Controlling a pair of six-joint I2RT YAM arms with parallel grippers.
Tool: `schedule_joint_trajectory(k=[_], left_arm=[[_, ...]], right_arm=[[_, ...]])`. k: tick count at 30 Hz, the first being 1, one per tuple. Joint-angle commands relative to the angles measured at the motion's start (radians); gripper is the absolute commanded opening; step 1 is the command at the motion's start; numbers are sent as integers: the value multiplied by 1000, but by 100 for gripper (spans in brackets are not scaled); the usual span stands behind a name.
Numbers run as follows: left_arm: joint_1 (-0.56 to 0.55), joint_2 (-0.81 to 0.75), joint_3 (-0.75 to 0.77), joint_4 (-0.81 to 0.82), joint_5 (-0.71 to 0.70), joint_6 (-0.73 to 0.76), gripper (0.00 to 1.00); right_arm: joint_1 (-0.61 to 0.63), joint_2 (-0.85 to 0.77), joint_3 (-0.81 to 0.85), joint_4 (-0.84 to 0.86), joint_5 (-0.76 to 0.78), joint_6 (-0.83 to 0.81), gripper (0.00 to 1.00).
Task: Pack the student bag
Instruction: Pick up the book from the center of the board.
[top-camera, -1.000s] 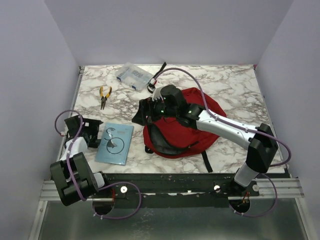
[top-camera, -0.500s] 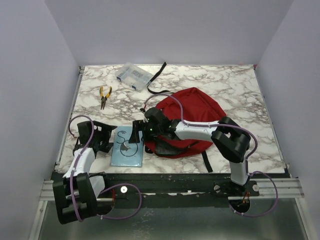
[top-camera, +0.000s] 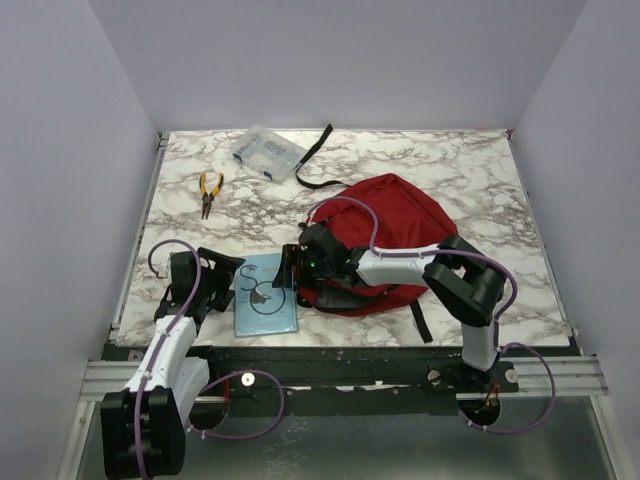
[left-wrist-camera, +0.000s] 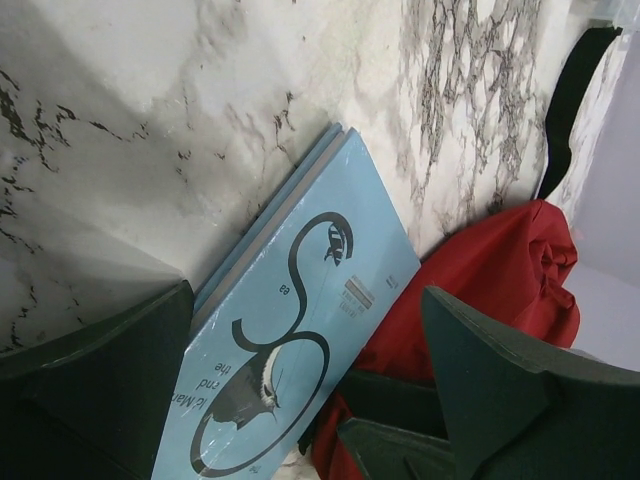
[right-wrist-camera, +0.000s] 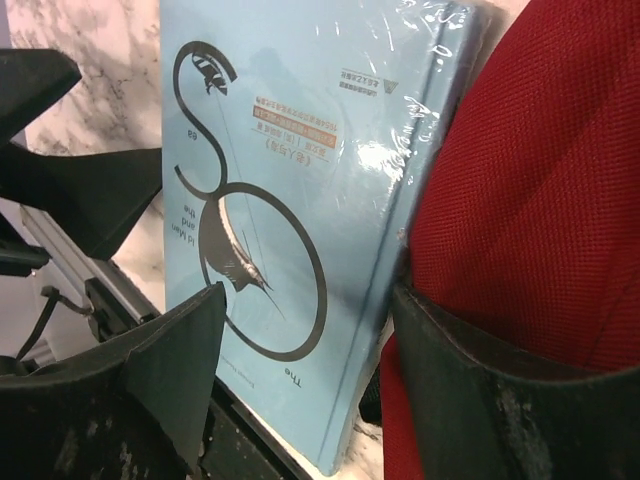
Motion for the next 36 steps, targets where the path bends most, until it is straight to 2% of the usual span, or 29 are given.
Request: schedule_joint_trajectory(k=[1,5,9,11,13,17,19,21,25,27,36], left_arm=[[-66,-21,-50,-112,106,-87,96],[-117,-28,-44,-112,103,-85,94],[-165,-27,-53,-66,141,-88,85],[-188,-31,-54,-40,159,-77,78],[-207,-45,-45,-29,164,-41,70],[-218,-104,-41,-4,183,18,64],[-219,-143,-48,36,219,35,58],[-222,-184,-48,56,256,43,58],[-227,-274,-36,75,299,52,58],[-228,-297,-36,85,316,43,57],[-237,-288,28,116,395,45,49]], right_arm=[[14,58,-8,-49,54,4,71],[14,86,34,-90,86,-32,71],[15,89,44,-60,-23,-64,70],[14,81,38,-21,-72,-66,60],[10,66,25,27,-107,-62,57],[-4,50,13,84,-177,-63,43],[-5,43,-7,121,-189,-64,43],[-7,44,-19,133,-191,-81,44],[-8,51,-26,111,-178,-178,54],[-7,57,-18,93,-174,-211,56],[-7,32,-42,121,-184,-234,59]])
